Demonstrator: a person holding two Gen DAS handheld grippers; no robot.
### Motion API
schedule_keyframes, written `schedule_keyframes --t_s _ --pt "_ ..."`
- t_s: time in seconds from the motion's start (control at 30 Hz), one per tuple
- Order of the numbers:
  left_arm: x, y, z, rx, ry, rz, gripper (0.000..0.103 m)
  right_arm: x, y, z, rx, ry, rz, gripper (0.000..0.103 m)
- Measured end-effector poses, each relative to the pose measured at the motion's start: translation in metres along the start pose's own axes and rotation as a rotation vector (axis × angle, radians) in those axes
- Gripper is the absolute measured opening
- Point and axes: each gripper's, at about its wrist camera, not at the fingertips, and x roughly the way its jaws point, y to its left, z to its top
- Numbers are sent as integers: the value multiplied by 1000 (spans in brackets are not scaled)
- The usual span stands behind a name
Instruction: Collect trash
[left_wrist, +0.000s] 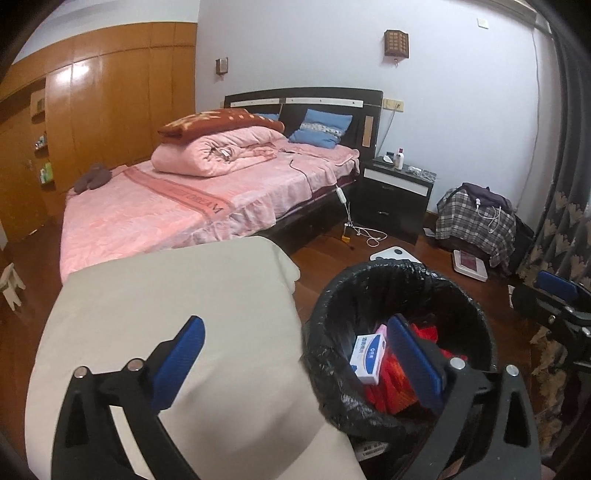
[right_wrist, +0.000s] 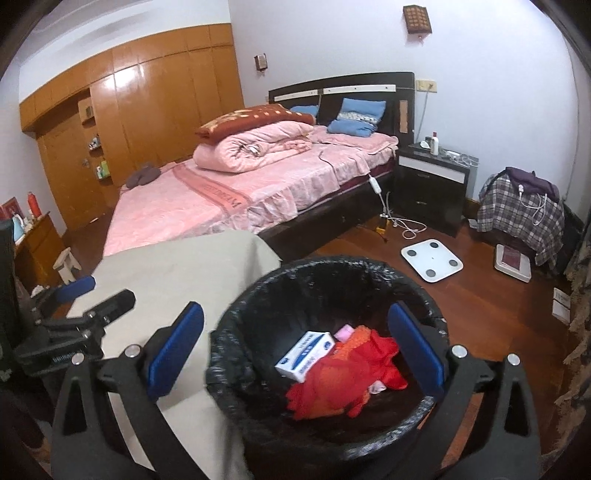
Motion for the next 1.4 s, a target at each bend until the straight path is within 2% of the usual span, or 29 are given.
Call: schedule_keyframes --t_s 0.27,0.63,1.4 --pt "-37 -4 -1 8 -48 6 97 -25 25 3 -51 -21 8 97" --pt "-63 -5 -1 -3 -94 15 97 -38 36 2 -70 -37 15 97" --pt "-68 -3 -1 -5 -97 19 97 -41 39 3 -74 -43 23 97"
